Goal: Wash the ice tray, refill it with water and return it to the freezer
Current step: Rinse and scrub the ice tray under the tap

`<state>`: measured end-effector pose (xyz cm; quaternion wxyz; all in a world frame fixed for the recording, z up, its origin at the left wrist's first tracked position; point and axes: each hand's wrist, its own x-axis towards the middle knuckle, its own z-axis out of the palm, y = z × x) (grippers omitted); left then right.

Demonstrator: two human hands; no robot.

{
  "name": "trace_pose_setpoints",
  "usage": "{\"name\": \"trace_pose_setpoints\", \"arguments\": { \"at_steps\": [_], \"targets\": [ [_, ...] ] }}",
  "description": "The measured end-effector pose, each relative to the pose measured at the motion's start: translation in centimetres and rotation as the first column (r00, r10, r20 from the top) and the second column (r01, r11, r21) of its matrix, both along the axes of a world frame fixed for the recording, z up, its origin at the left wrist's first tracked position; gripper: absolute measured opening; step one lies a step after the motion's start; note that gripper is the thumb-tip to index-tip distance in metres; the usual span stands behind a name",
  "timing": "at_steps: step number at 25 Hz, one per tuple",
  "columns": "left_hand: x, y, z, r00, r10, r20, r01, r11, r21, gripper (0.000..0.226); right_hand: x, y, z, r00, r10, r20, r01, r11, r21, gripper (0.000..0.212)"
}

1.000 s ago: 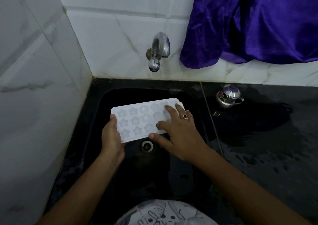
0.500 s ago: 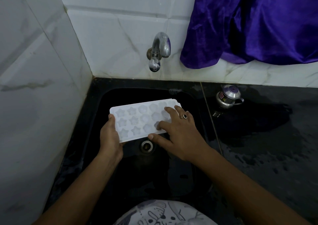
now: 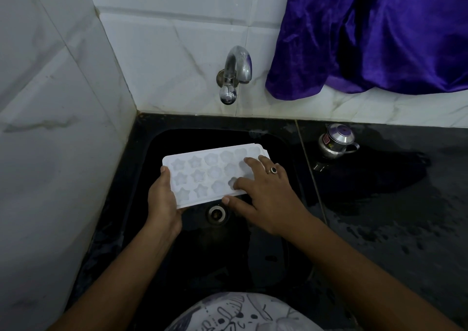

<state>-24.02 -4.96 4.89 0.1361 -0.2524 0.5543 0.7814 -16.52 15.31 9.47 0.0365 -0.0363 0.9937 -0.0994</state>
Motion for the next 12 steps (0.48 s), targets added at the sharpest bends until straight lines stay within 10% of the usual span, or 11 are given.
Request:
{"name": "trace_pose_setpoints", "arguments": {
  "at_steps": [12],
  "targets": [
    [-0.04,0.02,0.05,1.000,-0.015,-0.013,0.015,1.000,0.000,0.044,-0.28,-0.25,-0.45,0.997,-0.028,-0.066,0.031,0.999,0.045,0.065]
  ]
}}
